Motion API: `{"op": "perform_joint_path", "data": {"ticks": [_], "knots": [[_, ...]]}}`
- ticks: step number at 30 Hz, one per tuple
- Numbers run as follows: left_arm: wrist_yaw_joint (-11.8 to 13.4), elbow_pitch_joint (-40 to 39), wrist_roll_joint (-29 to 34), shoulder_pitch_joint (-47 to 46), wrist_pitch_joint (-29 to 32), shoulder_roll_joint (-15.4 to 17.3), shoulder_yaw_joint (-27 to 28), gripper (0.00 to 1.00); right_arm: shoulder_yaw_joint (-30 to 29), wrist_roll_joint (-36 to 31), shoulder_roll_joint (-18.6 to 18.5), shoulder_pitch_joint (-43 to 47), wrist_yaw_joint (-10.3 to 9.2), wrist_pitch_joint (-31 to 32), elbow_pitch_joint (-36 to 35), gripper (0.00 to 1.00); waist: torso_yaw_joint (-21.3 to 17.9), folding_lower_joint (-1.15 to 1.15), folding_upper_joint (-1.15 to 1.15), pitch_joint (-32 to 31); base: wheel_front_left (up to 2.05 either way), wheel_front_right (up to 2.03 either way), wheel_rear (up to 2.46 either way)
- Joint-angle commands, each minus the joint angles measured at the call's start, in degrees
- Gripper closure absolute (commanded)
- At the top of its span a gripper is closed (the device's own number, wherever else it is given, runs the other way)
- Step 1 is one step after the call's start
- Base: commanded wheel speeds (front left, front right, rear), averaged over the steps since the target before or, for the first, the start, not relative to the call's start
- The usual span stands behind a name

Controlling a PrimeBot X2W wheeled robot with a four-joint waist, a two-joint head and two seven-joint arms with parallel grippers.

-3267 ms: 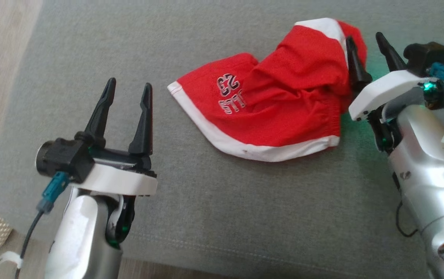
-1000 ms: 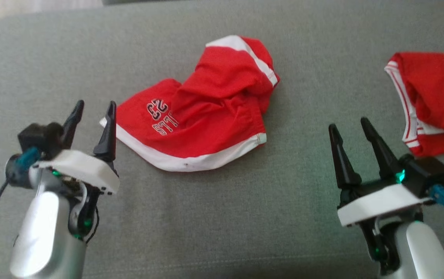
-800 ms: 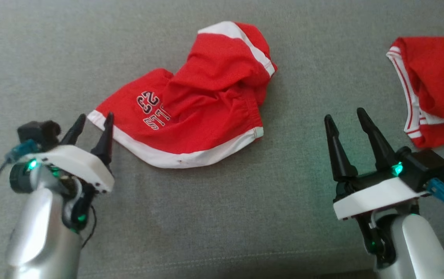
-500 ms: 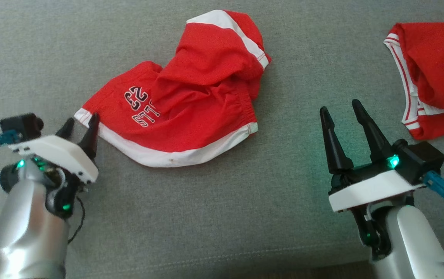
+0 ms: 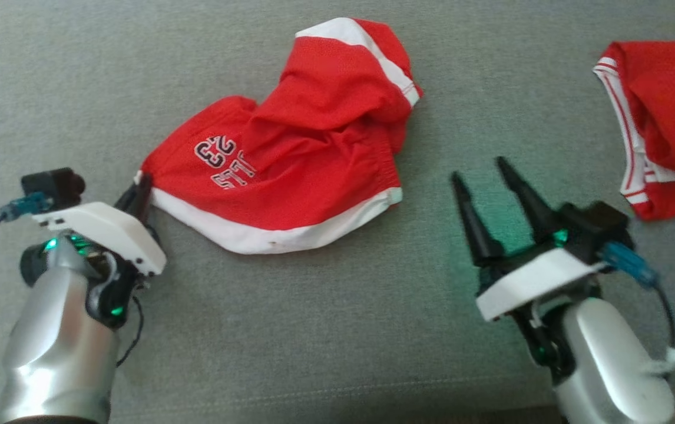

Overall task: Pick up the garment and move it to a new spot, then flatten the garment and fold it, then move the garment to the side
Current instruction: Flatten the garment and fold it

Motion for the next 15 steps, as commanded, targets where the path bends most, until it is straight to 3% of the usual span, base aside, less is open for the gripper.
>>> {"op": "perform_joint_path", "data": {"ticks": [1, 8, 15], "knots": [[-0.1, -0.9, -0.6, -1.0, -0.4, 1.4, 0.7, 1.00, 3.6, 1.3, -1.0, -2.6, -0.04, 0.5, -0.4, 0.00, 0.8, 0.00, 0.00, 0.0, 0.00, 0.00, 0.00], [-0.1, 0.1, -1.5, -2.9, -2.5, 0.0, -2.2, 1.00, 12.7, 6.7, -4.6, -6.7, -0.04, 2.2, 7.2, 0.00, 3.7, 0.00, 0.00, 0.4, 0.00, 0.00, 0.00], [-0.1, 1.1, -3.2, -3.8, -5.0, -0.2, -4.5, 1.00, 18.0, 11.9, -6.1, -10.7, -0.04, 2.2, 12.3, 0.00, 4.6, 0.00, 0.00, 0.6, 0.00, 0.00, 0.00]]}}
